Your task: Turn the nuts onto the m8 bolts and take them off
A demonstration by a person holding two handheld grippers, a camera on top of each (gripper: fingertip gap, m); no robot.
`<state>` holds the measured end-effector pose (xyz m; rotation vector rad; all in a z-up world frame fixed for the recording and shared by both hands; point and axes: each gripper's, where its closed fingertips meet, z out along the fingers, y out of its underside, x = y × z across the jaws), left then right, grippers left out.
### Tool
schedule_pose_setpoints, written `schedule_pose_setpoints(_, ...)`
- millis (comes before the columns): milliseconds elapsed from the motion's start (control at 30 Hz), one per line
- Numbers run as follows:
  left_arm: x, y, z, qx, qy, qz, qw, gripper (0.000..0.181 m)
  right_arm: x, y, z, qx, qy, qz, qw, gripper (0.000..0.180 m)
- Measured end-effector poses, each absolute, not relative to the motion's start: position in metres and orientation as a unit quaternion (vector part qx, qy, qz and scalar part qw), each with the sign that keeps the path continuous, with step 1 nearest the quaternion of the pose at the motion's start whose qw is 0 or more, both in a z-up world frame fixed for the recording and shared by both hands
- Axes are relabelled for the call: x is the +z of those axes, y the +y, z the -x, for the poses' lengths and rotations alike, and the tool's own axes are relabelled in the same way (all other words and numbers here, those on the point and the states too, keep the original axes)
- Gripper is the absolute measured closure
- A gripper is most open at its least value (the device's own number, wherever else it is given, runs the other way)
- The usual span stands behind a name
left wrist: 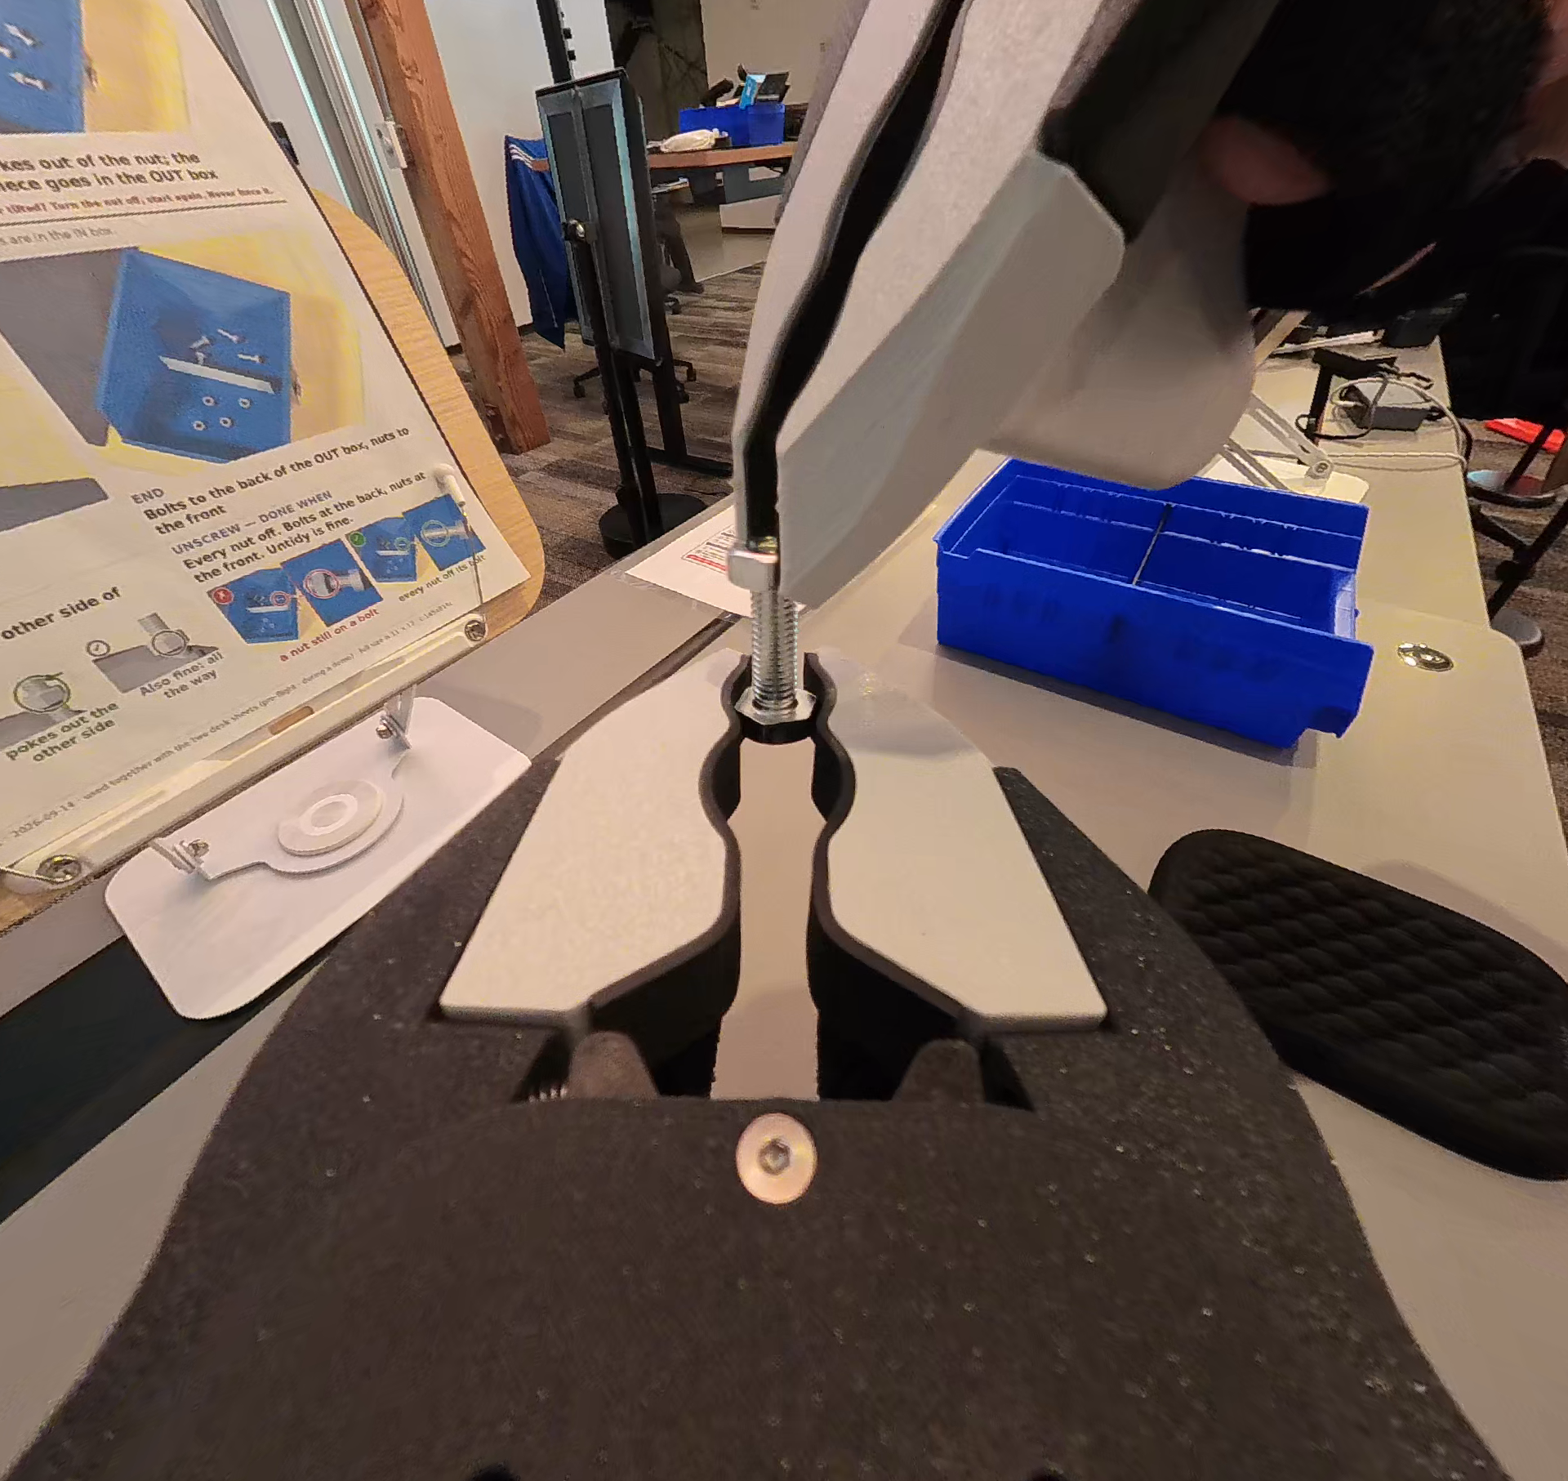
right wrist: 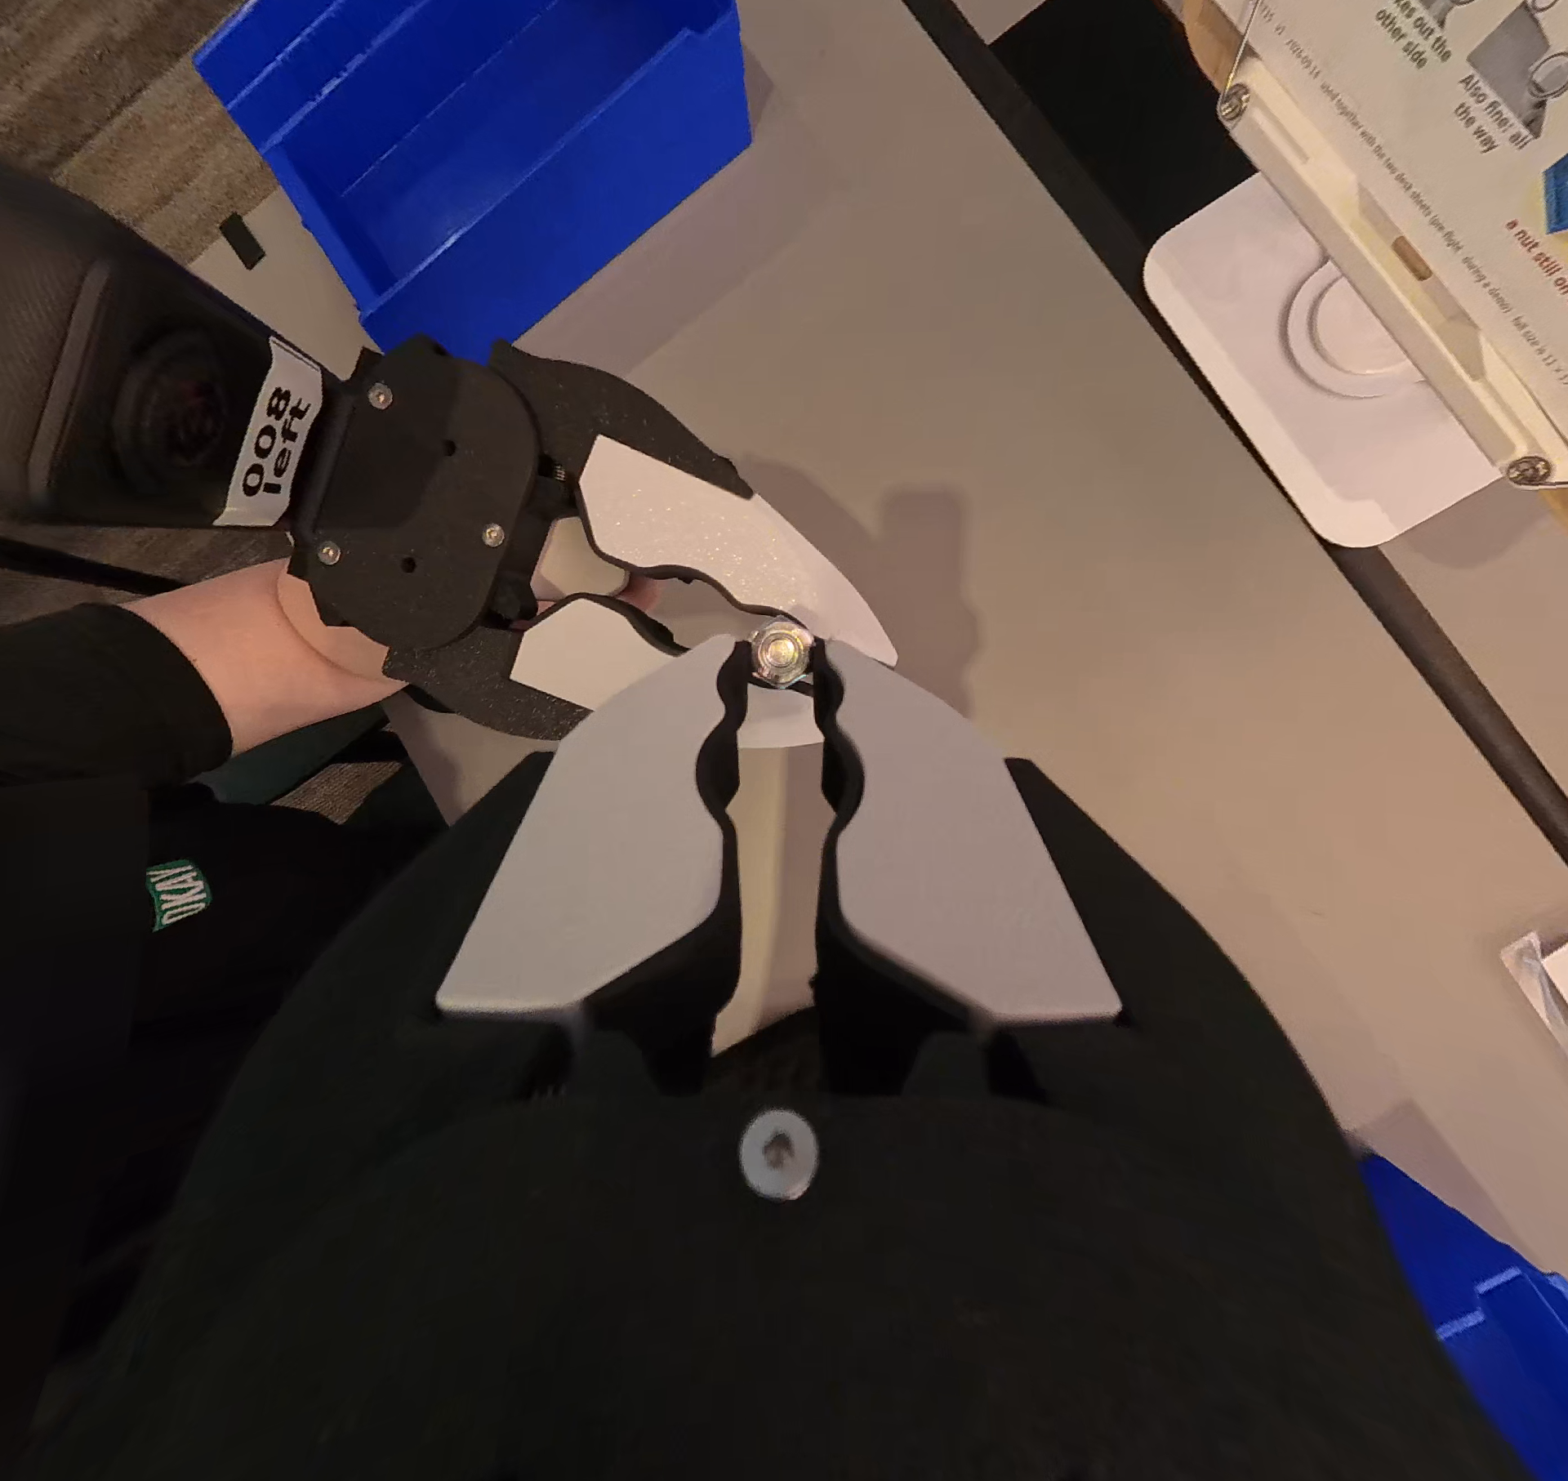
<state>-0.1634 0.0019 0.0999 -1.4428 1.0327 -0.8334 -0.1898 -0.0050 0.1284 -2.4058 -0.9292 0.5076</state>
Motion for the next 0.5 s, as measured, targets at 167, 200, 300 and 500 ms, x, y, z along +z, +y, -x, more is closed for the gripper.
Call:
schedule_pose_setpoints(167,0.099,-0.010,0.161,-0.378,0.469,0.599,0.527,0.169,0.128,-0.014,0.187,0.183,-0.395,0.868,0.238,0.166)
schedule_pose_setpoints(200,0.099,-0.017,0.160,-0.396,0.482,0.591,0.511,0.169,0.128,-0.019,0.188,0.185,-0.420,0.857,0.234,0.166)
schedule_pose_setpoints(300,0.103,-0.044,0.162,-0.459,0.530,0.551,0.453,0.169,0.132,-0.038,0.189,0.190,-0.516,0.802,0.232,0.166)
schedule_pose_setpoints(500,0.106,-0.107,0.174,-0.574,0.606,0.456,0.307,0.169,0.135,-0.087,0.197,0.214,-0.675,0.663,0.243,0.166)
